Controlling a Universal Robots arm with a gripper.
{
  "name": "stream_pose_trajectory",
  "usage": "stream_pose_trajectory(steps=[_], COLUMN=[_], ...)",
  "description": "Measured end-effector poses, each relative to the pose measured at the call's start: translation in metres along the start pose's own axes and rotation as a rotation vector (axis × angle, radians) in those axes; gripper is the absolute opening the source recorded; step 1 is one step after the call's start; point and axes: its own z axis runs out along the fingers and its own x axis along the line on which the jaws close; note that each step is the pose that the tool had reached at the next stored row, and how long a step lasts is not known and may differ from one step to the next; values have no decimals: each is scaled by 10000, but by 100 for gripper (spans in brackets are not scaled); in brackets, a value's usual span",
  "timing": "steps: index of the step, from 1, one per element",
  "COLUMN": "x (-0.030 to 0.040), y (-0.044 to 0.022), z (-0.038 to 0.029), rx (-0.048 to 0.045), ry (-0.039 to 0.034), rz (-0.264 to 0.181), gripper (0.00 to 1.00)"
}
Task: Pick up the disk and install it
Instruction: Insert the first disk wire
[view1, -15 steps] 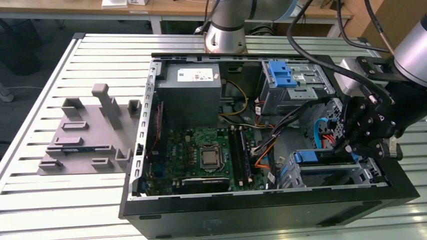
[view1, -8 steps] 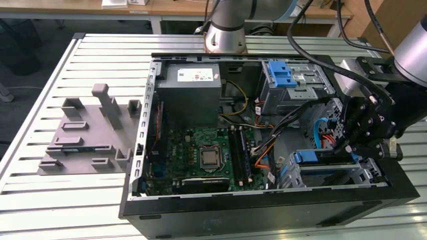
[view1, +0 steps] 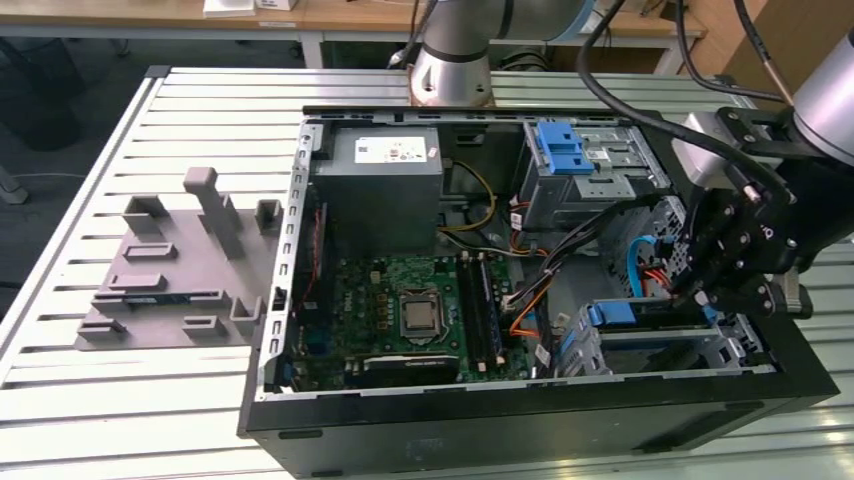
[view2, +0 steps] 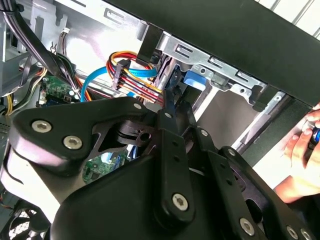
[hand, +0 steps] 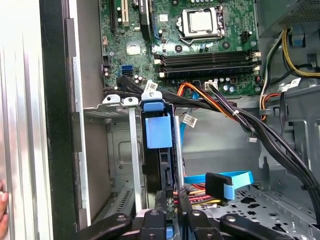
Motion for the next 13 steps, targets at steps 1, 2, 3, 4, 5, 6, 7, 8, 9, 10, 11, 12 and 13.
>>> stream_pose_trajectory(steps=[1, 2, 3, 4, 5, 6, 7, 8, 9, 10, 11, 12, 13], x=[0, 0, 0, 0, 0, 0, 0, 0, 0, 0, 0, 0, 0], y=[1, 1, 2, 2, 2, 2, 2, 2, 2, 2, 2, 2, 2], z=[-14, -27, -41, -52, -56, -56, -56, -56, -57, -57, -57, -57, -57], rx=[0, 0, 0, 0, -1, -1, -1, -1, -1, -1, -1, -1, -1], ry=[0, -1, -1, -1, -1, -2, -3, -2, -2, 0, -1, 0, 0], rz=[0, 0, 0, 0, 0, 0, 0, 0, 0, 0, 0, 0, 0], gripper=[24, 24, 24, 24, 24, 24, 24, 22, 16, 16, 11, 11, 11])
